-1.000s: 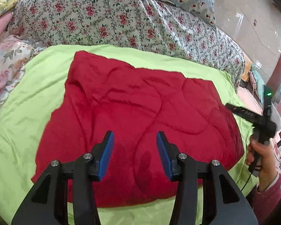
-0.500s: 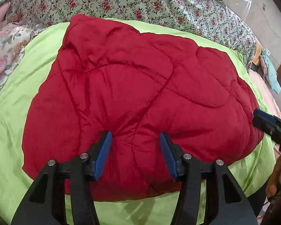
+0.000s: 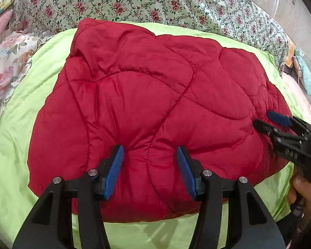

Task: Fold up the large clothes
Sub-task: 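Smooth the folded coat's surface with both open grippers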

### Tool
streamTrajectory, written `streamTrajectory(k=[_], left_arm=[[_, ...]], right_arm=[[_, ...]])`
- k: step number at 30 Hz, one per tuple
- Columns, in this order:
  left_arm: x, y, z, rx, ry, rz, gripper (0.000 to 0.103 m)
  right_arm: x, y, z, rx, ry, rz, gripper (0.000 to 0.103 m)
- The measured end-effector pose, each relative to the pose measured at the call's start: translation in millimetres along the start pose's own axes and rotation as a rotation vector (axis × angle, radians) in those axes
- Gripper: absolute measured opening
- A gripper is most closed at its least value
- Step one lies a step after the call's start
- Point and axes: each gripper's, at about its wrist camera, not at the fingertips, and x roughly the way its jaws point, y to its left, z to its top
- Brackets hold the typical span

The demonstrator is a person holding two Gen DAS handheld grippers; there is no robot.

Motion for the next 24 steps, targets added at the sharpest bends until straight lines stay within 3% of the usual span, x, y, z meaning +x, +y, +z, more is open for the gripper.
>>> streamTrajectory(k=[14, 24], left_arm=[[1, -7, 8, 0.0, 0.009, 0.059, 0.054], [18, 4, 35, -0.02, -0.002, 0.112, 0.065]], right_arm=[[12, -15, 2, 0.062, -0.03, 0.023, 0.068], [11, -16, 1, 0.068, -0.035, 0.034, 0.068]])
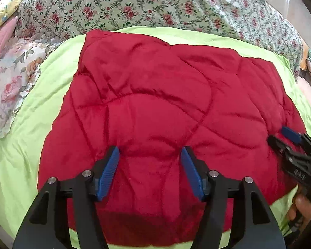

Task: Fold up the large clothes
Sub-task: 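Smooth the folded coat's surface with both open grippers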

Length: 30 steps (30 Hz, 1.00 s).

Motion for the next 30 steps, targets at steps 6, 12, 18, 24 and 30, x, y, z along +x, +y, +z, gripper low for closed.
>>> streamTrajectory(k=[6, 12, 18, 24, 30], left_arm=[[9, 1, 7, -0.001, 0.001, 0.022, 0.071], [14, 1, 12, 0.002, 0.0, 0.032, 0.074], [19, 9, 20, -0.017, 0.006, -0.002, 0.075], [29, 22, 28, -0.073, 0.018, -0.06, 0.075], [3, 27, 19, -0.112, -0.008, -0.1, 0.075]], right_arm=[[-1, 1, 2, 0.011, 0.013, 0.002, 0.068], [-27, 2, 21, 0.023, -0.025, 0.006, 0.07], [2, -10, 37, 0.021, 0.051, -0.02, 0.07], [23, -37, 41, 0.103, 0.038, -0.007, 0.07], [21, -37, 41, 0.108, 0.03, -0.013, 0.07]])
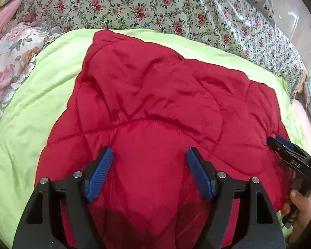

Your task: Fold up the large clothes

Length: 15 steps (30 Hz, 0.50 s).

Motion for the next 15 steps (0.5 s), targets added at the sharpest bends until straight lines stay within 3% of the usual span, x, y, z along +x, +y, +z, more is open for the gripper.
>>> streamTrajectory(k=[7, 15], left_arm=[[-34, 1, -26, 0.008, -0.02, 0.012, 0.075], [-54, -7, -50, 0.016, -0.019, -0.005, 0.075]], right_arm=[[-31, 1, -7, 0.048, -0.049, 0.036, 0.072], [-78, 24, -43, -0.02, -0.063, 0.096, 0.072]])
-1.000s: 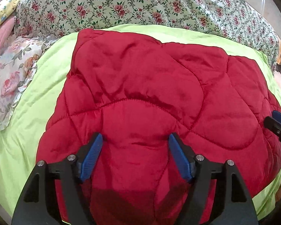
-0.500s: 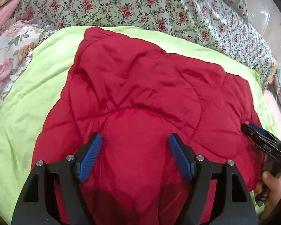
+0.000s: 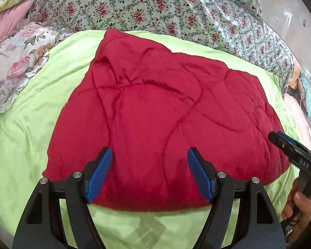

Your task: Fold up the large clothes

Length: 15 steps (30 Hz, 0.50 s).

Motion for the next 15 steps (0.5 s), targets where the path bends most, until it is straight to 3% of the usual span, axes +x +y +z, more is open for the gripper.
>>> streamTrajectory(k=[5, 15], left_arm=[[3, -14, -9, 0.053, 0.01, 0.024, 0.077], [32, -17, -14, 0.074, 0.019, 0.107, 0.092]], right_arm=[[-6, 21, -21, -0.056, 0.027, 0.03, 0.073], [23, 23, -31, -0.15, 0.072, -0.122, 0.075]])
